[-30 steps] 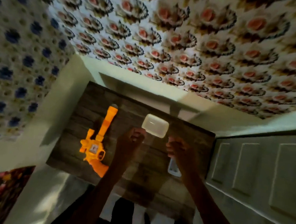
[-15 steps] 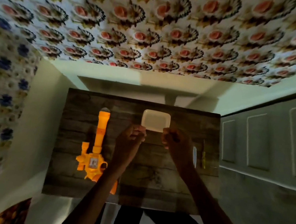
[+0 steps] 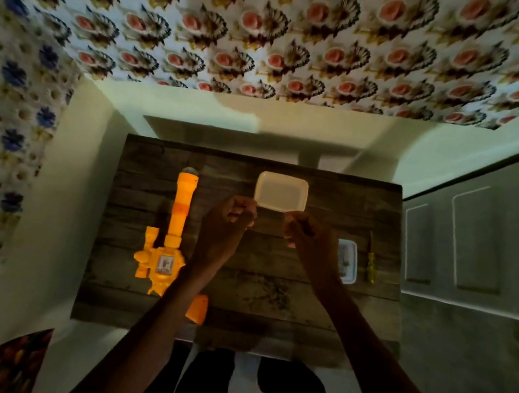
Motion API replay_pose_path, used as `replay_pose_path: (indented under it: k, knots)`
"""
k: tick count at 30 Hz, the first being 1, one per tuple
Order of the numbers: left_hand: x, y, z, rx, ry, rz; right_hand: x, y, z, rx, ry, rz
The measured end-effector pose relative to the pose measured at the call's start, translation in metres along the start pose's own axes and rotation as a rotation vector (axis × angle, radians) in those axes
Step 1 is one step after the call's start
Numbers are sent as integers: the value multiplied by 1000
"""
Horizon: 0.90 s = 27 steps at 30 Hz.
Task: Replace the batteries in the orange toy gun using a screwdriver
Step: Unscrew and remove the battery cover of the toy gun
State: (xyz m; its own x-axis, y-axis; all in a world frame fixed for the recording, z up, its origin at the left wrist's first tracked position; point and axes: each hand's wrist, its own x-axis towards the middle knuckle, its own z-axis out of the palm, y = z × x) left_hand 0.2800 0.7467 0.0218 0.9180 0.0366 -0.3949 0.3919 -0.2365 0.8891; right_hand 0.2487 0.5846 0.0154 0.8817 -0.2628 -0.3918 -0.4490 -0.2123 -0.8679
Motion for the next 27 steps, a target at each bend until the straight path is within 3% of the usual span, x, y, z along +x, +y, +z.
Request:
replay_pose_path:
  k: [7, 15, 24, 27]
  knots:
    - [15, -70, -16, -8, 8, 131, 15, 62, 58, 108, -40, -57]
    - [20, -138, -43, -14, -30, 327, 18, 113, 112, 128, 50, -212]
    - [0, -164, -61, 11, 27, 543, -25, 126, 143, 73, 68, -470]
    - [-40, -173, -70, -5, 65, 595, -75, 134, 137, 83, 97, -533]
